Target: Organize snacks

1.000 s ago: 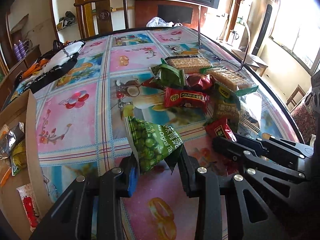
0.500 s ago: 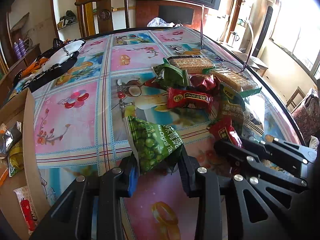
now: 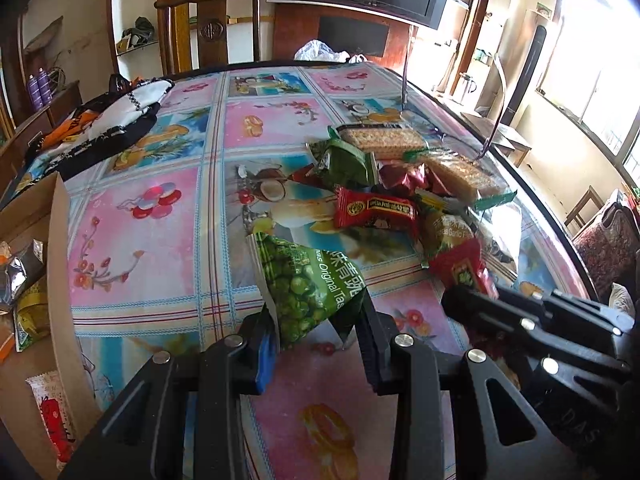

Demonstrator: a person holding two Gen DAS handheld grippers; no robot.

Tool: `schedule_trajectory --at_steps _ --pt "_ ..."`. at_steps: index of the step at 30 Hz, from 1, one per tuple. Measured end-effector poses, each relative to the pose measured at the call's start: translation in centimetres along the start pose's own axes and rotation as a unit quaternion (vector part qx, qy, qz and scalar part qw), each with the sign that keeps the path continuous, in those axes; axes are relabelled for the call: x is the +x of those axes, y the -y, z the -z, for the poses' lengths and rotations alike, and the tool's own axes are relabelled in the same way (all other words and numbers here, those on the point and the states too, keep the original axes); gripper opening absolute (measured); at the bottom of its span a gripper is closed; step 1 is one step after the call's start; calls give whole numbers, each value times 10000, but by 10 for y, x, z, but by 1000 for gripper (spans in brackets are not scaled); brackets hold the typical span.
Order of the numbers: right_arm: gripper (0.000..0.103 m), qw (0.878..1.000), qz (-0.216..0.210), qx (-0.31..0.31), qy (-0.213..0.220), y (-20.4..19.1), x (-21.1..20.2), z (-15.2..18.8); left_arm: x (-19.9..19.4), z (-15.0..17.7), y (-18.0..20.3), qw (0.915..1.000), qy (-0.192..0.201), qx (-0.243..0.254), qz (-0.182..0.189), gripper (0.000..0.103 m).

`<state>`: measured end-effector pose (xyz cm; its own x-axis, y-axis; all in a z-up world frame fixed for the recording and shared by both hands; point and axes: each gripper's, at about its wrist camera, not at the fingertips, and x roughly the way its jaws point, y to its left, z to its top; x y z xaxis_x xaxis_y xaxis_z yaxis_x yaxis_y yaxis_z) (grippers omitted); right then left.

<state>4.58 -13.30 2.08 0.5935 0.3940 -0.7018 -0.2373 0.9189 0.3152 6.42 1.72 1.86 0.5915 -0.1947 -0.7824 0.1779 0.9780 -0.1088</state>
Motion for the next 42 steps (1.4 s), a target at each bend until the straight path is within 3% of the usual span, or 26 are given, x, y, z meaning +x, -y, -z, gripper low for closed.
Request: schedule_trajectory --at_steps 9,23,42 --pt "18 9996 -236 145 31 1 -5 0 -2 -1 2 10000 2 -15 55 33" --pt "17 9999 98 30 131 2 -2 -3 -10 -2 0 9998 108 -99 117 33" --pt "17 9993 114 244 276 12 -4 -6 -22 -3 3 9995 316 -60 47 34"
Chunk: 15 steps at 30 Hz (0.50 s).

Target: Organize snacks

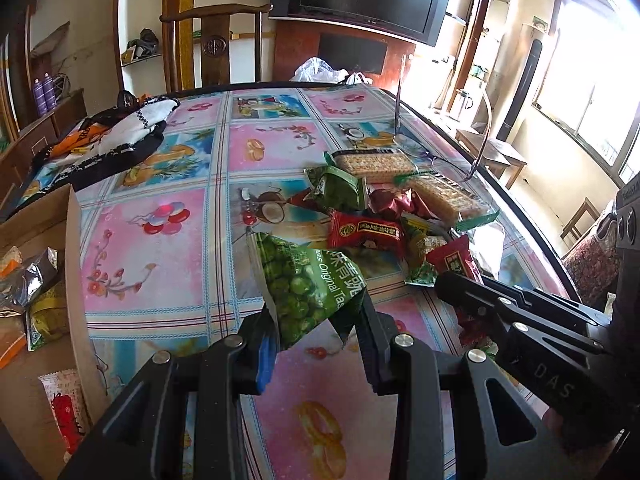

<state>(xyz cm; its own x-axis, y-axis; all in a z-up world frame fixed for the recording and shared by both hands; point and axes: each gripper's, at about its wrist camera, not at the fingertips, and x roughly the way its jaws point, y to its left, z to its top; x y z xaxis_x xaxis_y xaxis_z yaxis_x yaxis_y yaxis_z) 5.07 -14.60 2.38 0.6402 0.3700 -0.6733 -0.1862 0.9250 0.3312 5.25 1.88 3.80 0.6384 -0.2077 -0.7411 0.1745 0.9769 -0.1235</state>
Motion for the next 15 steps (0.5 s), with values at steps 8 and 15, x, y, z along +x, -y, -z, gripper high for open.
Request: schedule_trajectory --at_steps 8,15 --pt "17 9999 22 -71 137 -2 -4 -1 -6 0 5 9999 56 72 51 34" --pt "17 9997 49 -137 209 -4 -6 -2 -9 -1 5 9999 82 67 87 34"
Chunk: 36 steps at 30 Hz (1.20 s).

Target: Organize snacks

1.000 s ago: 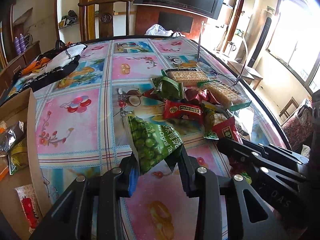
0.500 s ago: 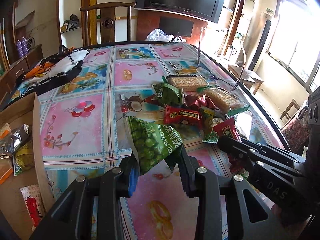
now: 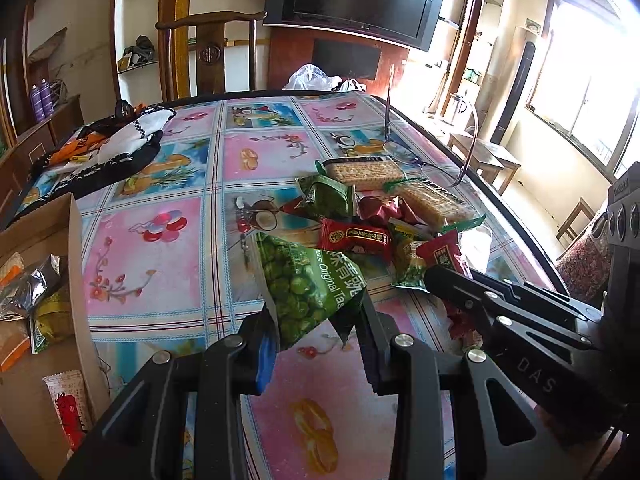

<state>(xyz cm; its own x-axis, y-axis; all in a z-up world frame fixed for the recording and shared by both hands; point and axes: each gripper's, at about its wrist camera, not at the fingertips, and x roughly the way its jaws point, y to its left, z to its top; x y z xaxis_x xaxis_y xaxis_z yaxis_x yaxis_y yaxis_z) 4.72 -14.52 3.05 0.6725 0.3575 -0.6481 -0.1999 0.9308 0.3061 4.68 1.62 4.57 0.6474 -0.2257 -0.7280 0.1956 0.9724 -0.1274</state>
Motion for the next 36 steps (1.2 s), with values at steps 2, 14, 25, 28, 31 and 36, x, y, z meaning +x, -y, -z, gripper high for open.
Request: schedule_trajectory --at_steps 2,14,25,28,31,36 --pt "17 10000 10 -18 -8 0 0 0 0 0 0 10000 3 -11 5 34" --pt "17 9996 -102 -236 73 -11 -2 3 -15 -5 -3 9998 168 -86 94 34" --pt "17 9988 -46 -444 176 -22 -3 6 -34 -10 -21 9986 433 -291 81 34" --pt "17 9984 -100 -515 195 -26 -2 6 -39 -11 -31 9980 503 -373 -1 34" --pt "17 9982 -113 -562 173 -29 -2 9 -43 -12 -41 9973 555 -473 -71 34" --pt "18 9980 -198 -573 165 -32 -2 9 -51 -11 -56 9962 614 -617 -78 34"
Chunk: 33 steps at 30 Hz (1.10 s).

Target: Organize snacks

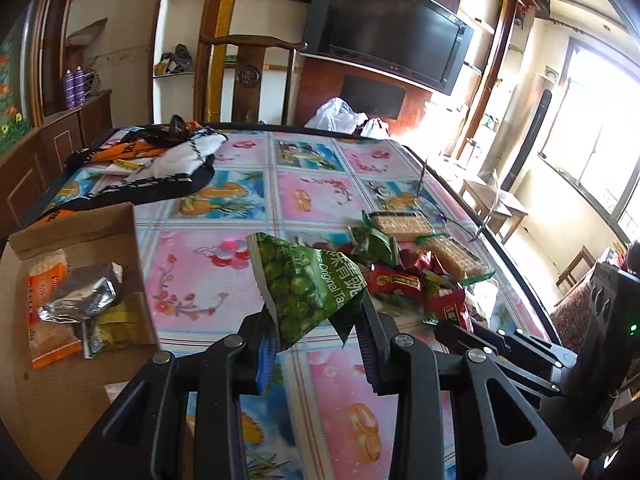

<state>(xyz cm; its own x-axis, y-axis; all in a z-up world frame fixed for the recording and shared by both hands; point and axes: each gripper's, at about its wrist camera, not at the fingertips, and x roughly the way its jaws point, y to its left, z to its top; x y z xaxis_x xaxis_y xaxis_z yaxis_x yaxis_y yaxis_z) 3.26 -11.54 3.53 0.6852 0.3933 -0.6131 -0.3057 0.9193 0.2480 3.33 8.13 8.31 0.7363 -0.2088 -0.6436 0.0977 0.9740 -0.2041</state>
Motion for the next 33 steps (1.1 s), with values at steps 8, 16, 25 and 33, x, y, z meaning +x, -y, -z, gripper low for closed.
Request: schedule_trajectory --at_steps 8,16,25,33 --pt "18 9997 -205 92 -69 -9 6 1 -13 -4 -23 9997 143 -189 -47 34" --pt "18 9969 -685 346 -147 -30 14 1 -26 -9 -56 9983 247 -435 -301 34" --pt "18 9884 -1470 -164 -359 -114 29 10 -39 -9 -127 9919 103 -906 -885 34" --pt "19 9749 -2029 -601 -694 -181 48 21 -39 1 -182 9801 -216 -1350 -1442 34"
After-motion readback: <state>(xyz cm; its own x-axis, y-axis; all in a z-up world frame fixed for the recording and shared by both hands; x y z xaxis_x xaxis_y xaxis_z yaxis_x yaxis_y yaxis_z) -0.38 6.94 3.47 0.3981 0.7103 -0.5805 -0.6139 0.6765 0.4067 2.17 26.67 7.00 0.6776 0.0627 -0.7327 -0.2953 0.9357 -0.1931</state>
